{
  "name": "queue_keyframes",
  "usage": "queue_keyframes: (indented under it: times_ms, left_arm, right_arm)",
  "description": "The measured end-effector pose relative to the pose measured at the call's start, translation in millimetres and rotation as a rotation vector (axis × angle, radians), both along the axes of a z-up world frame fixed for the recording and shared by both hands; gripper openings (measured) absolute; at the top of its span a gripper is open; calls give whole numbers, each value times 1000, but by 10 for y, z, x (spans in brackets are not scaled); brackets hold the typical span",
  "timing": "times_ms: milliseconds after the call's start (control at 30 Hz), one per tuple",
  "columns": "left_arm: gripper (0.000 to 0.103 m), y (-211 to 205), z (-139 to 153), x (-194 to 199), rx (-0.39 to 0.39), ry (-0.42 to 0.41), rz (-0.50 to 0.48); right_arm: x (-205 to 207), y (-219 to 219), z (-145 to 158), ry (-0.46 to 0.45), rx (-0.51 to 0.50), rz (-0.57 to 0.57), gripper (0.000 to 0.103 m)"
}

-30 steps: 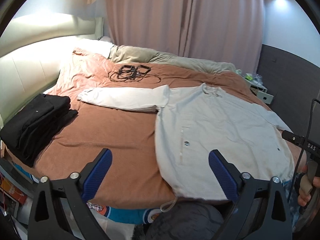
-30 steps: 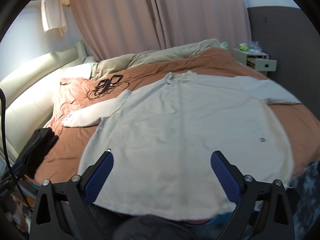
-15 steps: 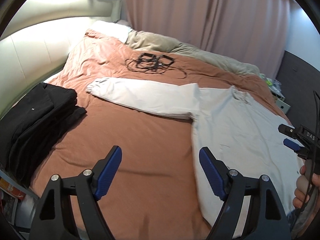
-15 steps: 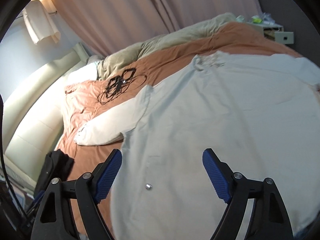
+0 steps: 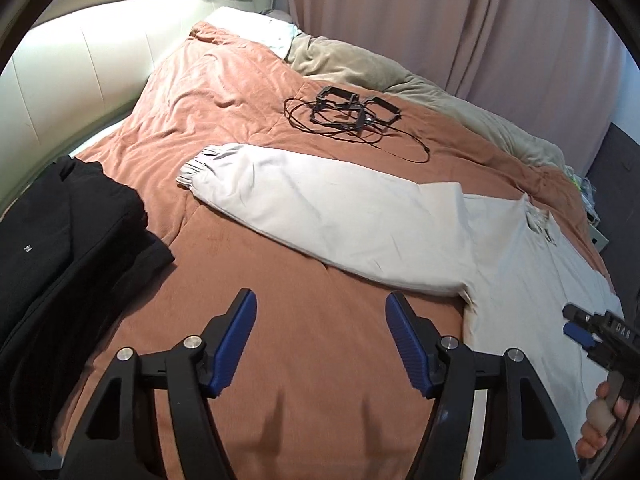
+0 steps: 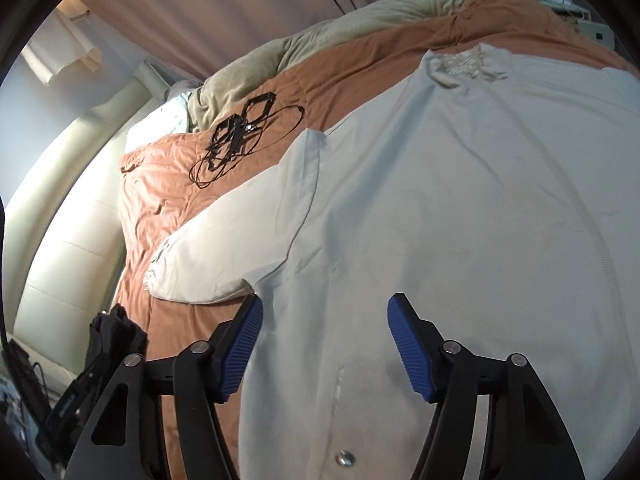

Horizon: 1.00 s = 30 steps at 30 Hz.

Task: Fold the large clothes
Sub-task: 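Move both tools to the jacket and close the left gripper on its sleeve cuff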

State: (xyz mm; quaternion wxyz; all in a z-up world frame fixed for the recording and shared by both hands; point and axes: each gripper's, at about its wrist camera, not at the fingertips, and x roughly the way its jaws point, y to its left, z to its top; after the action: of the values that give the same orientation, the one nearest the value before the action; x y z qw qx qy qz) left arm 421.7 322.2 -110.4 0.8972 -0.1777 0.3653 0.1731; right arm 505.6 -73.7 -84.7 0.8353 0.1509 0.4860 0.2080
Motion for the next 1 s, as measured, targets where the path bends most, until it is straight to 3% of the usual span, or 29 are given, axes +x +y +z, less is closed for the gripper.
queue_keyframes:
  times_ms: [233, 333, 400, 567, 600, 733, 800, 867, 1000]
  left_arm:
    - [68, 423, -258, 569, -43, 35, 79]
    - [68, 617, -432, 788, -72, 52, 115]
    - [68, 721, -569, 916, -75, 79, 147]
    - [67, 945, -934, 1204, -71, 154, 199]
    - [57, 1008, -1004, 1250, -77, 167, 214]
    - [37, 1189, -1147, 1362, -81, 141, 231]
    - [11, 1232, -1100, 1359, -102, 130, 246]
    - [8, 1218, -961, 1321, -134, 96, 245]
    - [7, 1050, -512, 1297, -89, 37, 192]
  right_arm:
    - [428, 384, -361, 94, 13, 49, 45]
    - [567, 508, -492, 129, 27, 73, 35]
    - [676, 580, -606, 164, 54, 79, 21]
    - [841, 697, -903, 262, 129, 80, 15]
    - [847, 724, -943, 275, 137, 84, 14]
    - [802, 915, -1145, 328, 160, 141, 7]
    - [756, 948, -1176, 326, 172, 162, 6]
    - [760, 931, -1158, 341, 196, 174, 6]
    - [746, 793, -1090, 343, 221, 157, 6]
